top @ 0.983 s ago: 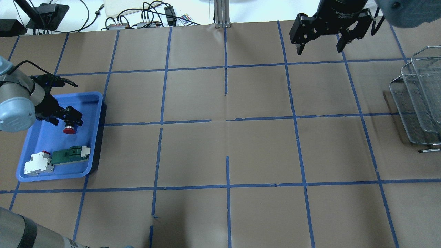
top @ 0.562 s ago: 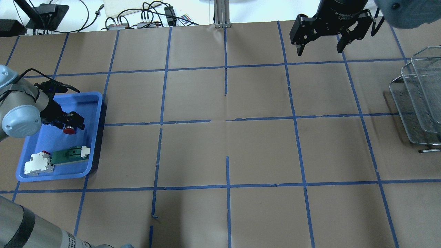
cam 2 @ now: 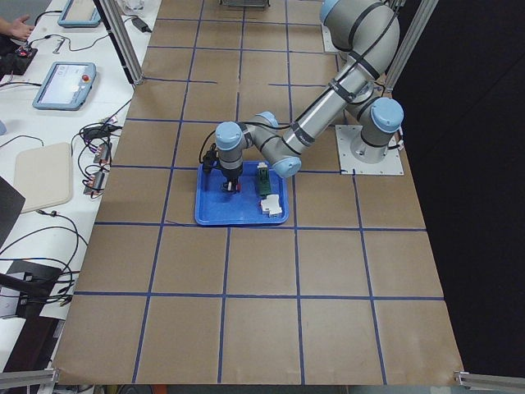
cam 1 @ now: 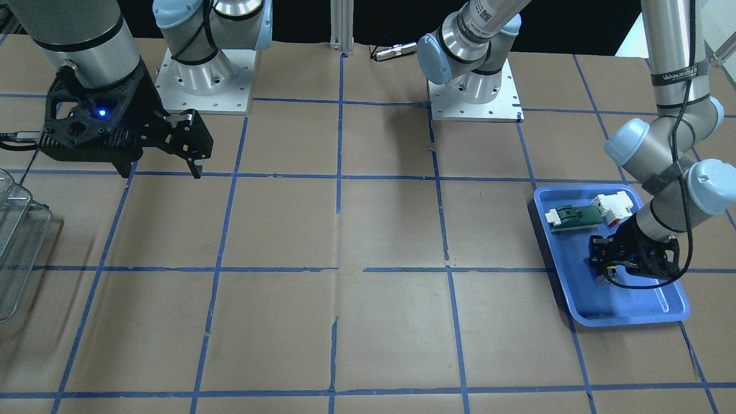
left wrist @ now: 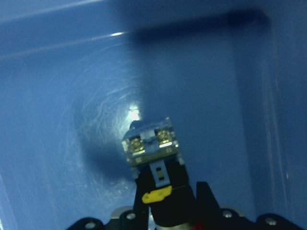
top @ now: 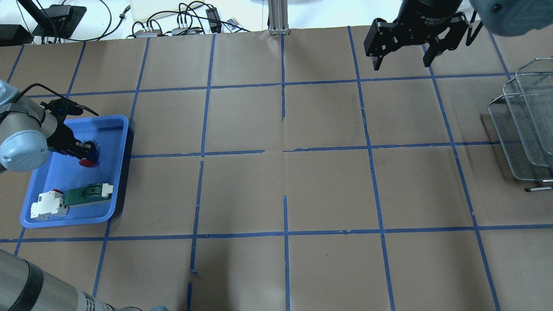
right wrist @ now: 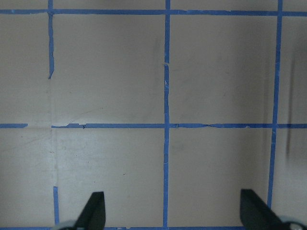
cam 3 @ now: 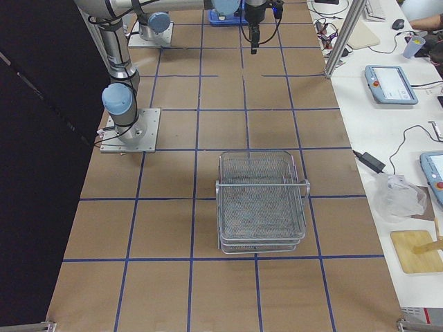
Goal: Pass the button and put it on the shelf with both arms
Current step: 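Close the left gripper on the red push button's cap, then lift the button with the left gripper and carry it toward the right gripper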
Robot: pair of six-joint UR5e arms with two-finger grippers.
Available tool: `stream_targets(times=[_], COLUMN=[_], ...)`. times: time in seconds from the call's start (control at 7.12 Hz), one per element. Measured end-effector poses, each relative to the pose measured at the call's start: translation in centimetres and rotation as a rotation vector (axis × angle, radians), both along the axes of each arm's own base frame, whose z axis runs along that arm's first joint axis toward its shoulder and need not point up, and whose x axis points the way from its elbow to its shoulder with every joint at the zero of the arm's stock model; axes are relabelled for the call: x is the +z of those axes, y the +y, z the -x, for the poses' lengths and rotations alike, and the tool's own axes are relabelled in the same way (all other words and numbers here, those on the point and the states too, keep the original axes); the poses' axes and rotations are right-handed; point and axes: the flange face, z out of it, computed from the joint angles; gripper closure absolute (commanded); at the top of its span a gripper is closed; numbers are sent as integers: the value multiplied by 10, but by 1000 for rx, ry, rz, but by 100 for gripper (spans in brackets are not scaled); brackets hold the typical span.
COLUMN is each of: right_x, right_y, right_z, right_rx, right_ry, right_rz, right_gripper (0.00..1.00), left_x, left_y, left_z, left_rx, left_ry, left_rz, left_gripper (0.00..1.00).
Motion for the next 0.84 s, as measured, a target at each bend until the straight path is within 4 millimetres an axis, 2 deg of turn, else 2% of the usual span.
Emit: stream_targets(times=[0.14,0.28,0.42,0.56,0.7,0.84], right_x=[-1,-2,-2,-2,-3,-4], right_y=[0,-1,-1,-2,-3,-4], right_z=[0,0,0,0,1,3], right_rx=[2,7,9,11,19,54], right_ry=[-1,-3,-3,-5,-9,-11], right_rz=[0,-2,-2,-3,-5,-7], right_gripper=[0,0,0,0,0,0], left_x=[6,17,34,53,70,85], left_y=[-3,-9,-18,-28,-39,-51], left_z=[2,14,38,72,115,178], left_rx=[-69,-150,-273,-454,-633,-818], left_ry=[0,23,64,92,114,136], left_rz=[14,43,72,83,95,117], left_gripper=[100,100,100,100,100,100])
